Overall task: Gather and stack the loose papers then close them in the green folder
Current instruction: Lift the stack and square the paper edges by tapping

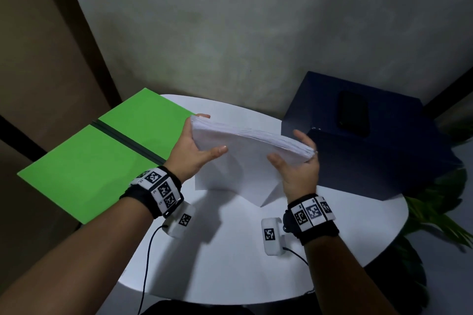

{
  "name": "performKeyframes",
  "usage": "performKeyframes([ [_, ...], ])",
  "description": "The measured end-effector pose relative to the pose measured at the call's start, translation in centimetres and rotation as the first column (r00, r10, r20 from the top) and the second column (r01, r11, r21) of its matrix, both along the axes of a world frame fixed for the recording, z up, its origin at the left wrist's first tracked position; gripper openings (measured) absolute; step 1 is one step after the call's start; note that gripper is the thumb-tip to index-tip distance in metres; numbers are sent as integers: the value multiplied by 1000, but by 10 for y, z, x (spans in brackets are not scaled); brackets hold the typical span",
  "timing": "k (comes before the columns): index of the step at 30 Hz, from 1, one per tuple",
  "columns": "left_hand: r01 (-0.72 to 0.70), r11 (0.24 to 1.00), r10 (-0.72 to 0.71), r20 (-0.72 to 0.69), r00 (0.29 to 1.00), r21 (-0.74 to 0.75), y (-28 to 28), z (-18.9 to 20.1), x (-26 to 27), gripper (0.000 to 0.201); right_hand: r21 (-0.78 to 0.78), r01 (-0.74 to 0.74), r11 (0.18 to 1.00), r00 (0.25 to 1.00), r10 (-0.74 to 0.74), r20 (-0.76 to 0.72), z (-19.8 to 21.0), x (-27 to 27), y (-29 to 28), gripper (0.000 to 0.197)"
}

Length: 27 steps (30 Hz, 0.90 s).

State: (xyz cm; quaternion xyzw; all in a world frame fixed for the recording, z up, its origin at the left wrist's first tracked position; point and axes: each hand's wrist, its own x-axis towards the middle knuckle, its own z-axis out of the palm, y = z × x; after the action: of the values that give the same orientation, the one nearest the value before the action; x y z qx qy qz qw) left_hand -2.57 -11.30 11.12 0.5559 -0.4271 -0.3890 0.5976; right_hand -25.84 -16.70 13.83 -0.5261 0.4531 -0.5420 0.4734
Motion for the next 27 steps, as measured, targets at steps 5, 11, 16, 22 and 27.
performKeyframes([
  [5, 21, 998, -24, 41, 999, 54, -6, -1, 6, 88, 48, 0, 999, 1000, 1, -14, 0, -5, -8, 74],
  [11, -4, 999, 6, -40, 999, 47, -11, -3, 2, 72, 104, -10, 994, 1000, 8, 22, -7, -5, -15, 58],
  [16, -51, 998, 55, -96, 994, 38, -11, 2, -3, 70, 195, 20, 981, 1000, -24, 19, -15, 6, -18, 31],
  [22, -367, 921, 389, 347, 853, -132, -7, 34, 1, 96, 150, -25, 988, 1000, 22, 21, -1, 9, -20, 22],
  [27, -66, 985, 168, 954, 247, -156, -13, 96, -16, 71, -232, -220, 948, 941, 143, -306, 30, 22, -20, 21],
])
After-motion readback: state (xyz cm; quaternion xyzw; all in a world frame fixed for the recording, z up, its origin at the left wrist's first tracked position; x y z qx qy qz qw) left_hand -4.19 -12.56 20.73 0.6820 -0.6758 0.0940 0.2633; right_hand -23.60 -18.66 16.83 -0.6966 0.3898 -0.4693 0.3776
